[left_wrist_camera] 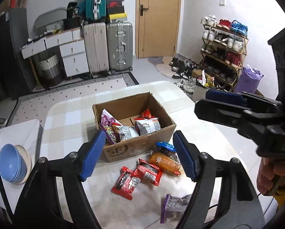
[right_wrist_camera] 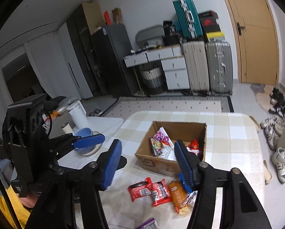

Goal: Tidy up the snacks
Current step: 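Withdraw both grippers from the box toward the remaining snacks, then grasp the purple-white bag on the table with the right gripper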

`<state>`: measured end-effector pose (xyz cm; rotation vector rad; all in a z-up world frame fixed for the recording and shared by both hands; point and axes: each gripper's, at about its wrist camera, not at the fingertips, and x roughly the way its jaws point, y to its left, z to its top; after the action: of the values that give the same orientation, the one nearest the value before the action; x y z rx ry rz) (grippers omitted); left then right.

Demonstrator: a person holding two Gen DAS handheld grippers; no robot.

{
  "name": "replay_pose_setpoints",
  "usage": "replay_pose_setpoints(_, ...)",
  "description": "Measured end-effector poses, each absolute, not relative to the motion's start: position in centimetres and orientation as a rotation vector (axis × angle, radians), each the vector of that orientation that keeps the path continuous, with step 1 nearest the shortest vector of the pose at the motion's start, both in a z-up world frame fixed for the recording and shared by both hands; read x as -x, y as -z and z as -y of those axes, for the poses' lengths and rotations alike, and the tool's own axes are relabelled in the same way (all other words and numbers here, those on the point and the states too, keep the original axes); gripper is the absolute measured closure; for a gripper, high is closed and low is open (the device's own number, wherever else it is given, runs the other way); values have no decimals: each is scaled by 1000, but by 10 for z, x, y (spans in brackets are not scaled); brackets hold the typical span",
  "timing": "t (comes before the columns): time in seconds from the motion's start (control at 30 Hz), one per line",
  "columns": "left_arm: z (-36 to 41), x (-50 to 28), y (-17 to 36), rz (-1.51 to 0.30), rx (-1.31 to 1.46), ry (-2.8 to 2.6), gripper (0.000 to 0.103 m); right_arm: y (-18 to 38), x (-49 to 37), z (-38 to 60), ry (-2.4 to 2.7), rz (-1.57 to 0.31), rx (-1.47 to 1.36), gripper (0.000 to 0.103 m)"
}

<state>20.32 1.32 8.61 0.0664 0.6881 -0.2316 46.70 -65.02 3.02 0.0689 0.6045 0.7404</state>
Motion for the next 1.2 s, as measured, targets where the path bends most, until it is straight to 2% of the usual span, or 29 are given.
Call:
replay_pose_setpoints(0.1, -10, -172, -102, -643, -64, 234, 24, -40, -439, 658, -746, -551, -74, 33)
replay_pose_setpoints(0.27, -9, -124, -126, -587, -54, 234, 22, -41, -397, 676, -694, -476, -108, 18)
replay_pose_setpoints(0.43, -18, -76, -128, -551, -28, 222, 18, -11, -360, 694, -666, -457, -158, 16)
replay_pose_setpoints(0.73, -51, -28, -62, -605, 83, 197, 17, 57, -325, 700, -650, -488, -78, 8)
replay_pose_setpoints(1.03, -68, -48, 22, -736, 141, 190, 16, 146, -330, 675, -746, -724, 47, 8)
replay_pose_setpoints(1.2, -72, -67, 48, -772, 171, 185, 16, 181, -348, 661, -719, -824, 83, 8)
